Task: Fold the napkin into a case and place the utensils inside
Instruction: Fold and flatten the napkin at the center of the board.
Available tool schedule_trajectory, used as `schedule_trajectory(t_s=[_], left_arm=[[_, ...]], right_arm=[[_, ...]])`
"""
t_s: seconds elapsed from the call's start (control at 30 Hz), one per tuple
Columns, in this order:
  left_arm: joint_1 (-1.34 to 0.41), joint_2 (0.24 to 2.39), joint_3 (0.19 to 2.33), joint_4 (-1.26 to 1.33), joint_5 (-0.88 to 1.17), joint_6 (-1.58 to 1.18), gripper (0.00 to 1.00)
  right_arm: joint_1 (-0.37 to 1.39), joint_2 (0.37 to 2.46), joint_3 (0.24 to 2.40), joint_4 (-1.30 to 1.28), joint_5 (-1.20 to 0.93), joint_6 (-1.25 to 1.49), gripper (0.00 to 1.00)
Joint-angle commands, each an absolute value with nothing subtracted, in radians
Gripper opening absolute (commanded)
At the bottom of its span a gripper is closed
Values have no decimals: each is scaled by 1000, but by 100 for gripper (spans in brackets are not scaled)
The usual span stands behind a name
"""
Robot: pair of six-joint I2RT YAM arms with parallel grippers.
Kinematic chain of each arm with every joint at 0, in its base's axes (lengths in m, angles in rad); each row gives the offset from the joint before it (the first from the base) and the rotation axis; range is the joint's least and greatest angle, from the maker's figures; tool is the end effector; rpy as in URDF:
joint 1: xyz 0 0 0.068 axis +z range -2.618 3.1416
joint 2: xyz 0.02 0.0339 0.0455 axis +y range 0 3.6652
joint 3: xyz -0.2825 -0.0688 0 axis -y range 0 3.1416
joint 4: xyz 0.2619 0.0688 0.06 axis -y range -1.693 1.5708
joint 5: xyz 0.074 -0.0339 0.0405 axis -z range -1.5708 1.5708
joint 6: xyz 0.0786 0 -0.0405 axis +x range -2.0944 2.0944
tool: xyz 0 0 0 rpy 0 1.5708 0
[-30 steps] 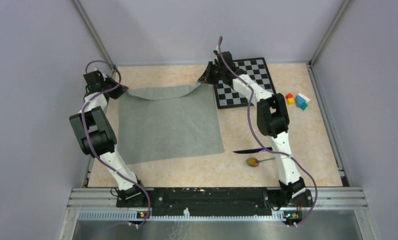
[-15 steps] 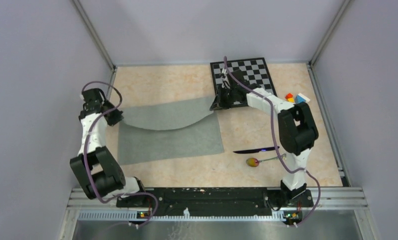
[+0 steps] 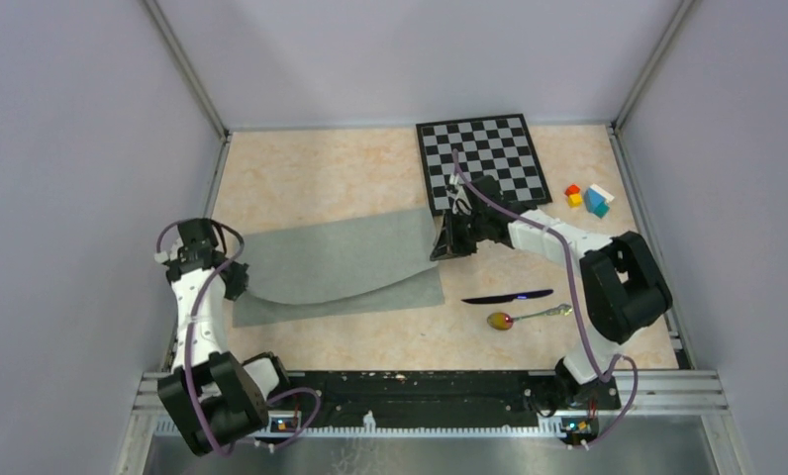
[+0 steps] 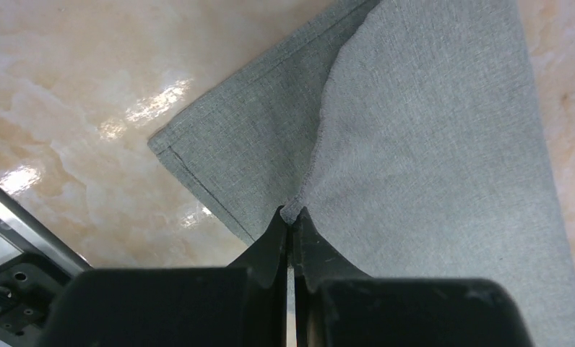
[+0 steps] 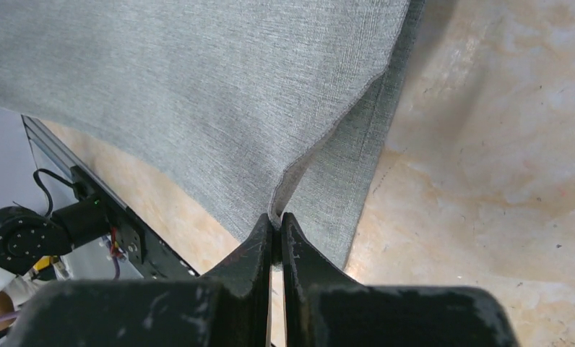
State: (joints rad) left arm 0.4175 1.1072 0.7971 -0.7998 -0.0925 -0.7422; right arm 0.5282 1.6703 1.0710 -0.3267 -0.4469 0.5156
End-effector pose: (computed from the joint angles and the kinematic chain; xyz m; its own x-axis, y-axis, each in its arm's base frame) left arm 0.2065 0.0995 0.2070 -0.3051 -0.8716 -0.3837 -0.8786 0.4131 -0.2396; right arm 0.3156 0.2235 0.1806 -0.9353 -0.0309 -0.3526 -0.2502 0.7623 0.5968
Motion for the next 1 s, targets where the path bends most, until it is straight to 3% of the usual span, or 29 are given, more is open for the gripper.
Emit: schedule_trajectory(t_s=[0.0,0.97], left_arm=[[422,1019,798,-825,-171,-827,0],[425,1165,725,-702,-189,-772,0]], right_arm=[[536,1593,1031,-264,-461,504,0],[613,1543,899,-192,-430,591,0]])
